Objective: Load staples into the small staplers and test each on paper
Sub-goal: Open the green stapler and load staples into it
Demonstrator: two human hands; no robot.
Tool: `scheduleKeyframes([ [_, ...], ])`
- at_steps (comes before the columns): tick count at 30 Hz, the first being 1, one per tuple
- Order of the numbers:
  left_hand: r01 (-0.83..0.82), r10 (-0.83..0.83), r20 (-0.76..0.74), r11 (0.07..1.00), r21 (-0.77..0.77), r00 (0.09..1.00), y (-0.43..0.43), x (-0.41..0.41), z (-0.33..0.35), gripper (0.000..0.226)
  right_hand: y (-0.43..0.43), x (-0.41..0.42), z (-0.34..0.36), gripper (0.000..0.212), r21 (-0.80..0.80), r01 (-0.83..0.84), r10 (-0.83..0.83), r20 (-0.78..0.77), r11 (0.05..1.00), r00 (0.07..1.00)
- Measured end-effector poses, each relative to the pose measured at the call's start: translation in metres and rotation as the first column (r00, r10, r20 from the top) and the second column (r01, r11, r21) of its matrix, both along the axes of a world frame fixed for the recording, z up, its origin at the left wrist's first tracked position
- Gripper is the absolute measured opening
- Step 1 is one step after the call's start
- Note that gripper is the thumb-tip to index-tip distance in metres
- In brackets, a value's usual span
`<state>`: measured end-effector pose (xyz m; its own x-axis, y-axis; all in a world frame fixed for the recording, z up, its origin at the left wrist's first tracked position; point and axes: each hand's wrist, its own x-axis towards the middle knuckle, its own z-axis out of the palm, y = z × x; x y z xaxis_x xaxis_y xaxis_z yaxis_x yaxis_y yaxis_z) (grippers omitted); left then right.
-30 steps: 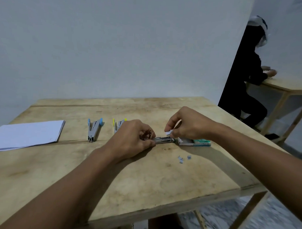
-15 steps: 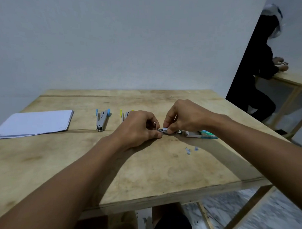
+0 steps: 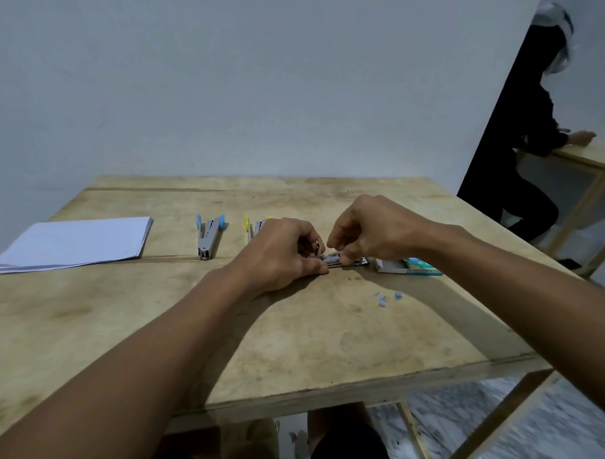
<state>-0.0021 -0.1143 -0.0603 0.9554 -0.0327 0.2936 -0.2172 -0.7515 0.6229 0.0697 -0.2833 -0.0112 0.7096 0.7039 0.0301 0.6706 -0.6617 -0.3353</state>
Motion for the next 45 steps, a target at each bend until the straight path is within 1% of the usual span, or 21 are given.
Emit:
scheduleKeyframes([
  [4, -0.007, 0.007, -0.004, 1.000, -0.005, 1.000, 0.000, 0.000, 0.000, 0.025, -0.002, -0.002, 0.003, 0.016, 0.018, -0.005, 0.005, -0.004, 1.000, 1.000],
  [10, -0.007, 0.007, 0.004, 1.000, -0.004, 1.000, 0.000, 0.000, -0.001, 0.024, -0.003, -0.009, 0.000, 0.029, -0.064, -0.045, 0.043, -0.035, 0.997, 0.998],
  [14, -0.006, 0.006, 0.009, 1.000, 0.005, 1.000, 0.001, 0.001, -0.001, 0.023, -0.016, -0.001, 0.007, 0.041, -0.195, 0.040, -0.018, 0.112, 0.980, 0.994],
  [16, 0.000, 0.000, 0.011, 1.000, 0.011, 1.000, 0.000, 0.001, -0.001, 0.021, -0.022, 0.003, 0.010, 0.042, -0.228, 0.090, -0.053, 0.161, 0.969, 0.986],
  [18, 0.000, 0.000, 0.013, 1.000, 0.019, 1.000, 0.000, 0.000, 0.000, 0.020, -0.023, 0.003, 0.012, 0.034, -0.191, 0.116, -0.089, 0.146, 0.975, 0.985],
  [19, 0.000, 0.000, 0.011, 1.000, 0.021, 1.000, 0.000, -0.001, 0.000, 0.019, -0.022, 0.001, 0.013, 0.027, -0.134, 0.120, -0.104, 0.121, 0.984, 0.987],
  [22, -0.004, 0.004, 0.005, 1.000, 0.020, 1.000, -0.001, -0.001, 0.002, 0.019, -0.014, -0.008, 0.016, 0.004, 0.130, 0.115, -0.118, 0.018, 0.985, 0.993],
  [24, -0.003, 0.003, 0.004, 1.000, 0.022, 1.000, -0.001, -0.001, 0.002, 0.018, -0.006, -0.016, 0.016, 0.009, 0.255, 0.115, -0.116, -0.014, 0.960, 0.993],
  [25, 0.000, 0.000, 0.007, 1.000, 0.024, 1.000, -0.001, 0.000, 0.002, 0.018, -0.002, -0.019, 0.016, 0.011, 0.275, 0.113, -0.116, -0.005, 0.955, 0.993],
  [29, -0.009, 0.009, 0.017, 0.999, 0.037, 1.000, -0.001, 0.000, 0.002, 0.020, 0.012, -0.029, 0.009, 0.008, 0.205, 0.094, -0.116, 0.098, 0.974, 0.988],
  [34, -0.007, 0.006, 0.016, 0.997, 0.073, 1.000, -0.001, -0.001, 0.004, 0.018, 0.019, -0.030, 0.004, 0.009, 0.156, 0.144, -0.168, 0.152, 0.977, 0.974],
  [39, 0.011, -0.011, -0.003, 1.000, -0.009, 1.000, 0.000, 0.000, 0.000, 0.034, 0.005, -0.020, -0.007, 0.007, 0.107, 0.225, -0.236, 0.110, 0.969, 0.965],
  [41, 0.025, -0.025, 0.010, 0.999, -0.020, 1.000, 0.000, 0.000, 0.000, 0.032, 0.003, -0.020, -0.013, 0.008, 0.092, 0.212, -0.221, 0.098, 0.973, 0.970],
  [45, 0.031, -0.033, 0.040, 0.998, 0.062, 0.999, 0.001, 0.000, 0.000, 0.019, 0.009, -0.023, -0.011, 0.011, 0.061, 0.130, -0.132, 0.026, 0.990, 0.991],
])
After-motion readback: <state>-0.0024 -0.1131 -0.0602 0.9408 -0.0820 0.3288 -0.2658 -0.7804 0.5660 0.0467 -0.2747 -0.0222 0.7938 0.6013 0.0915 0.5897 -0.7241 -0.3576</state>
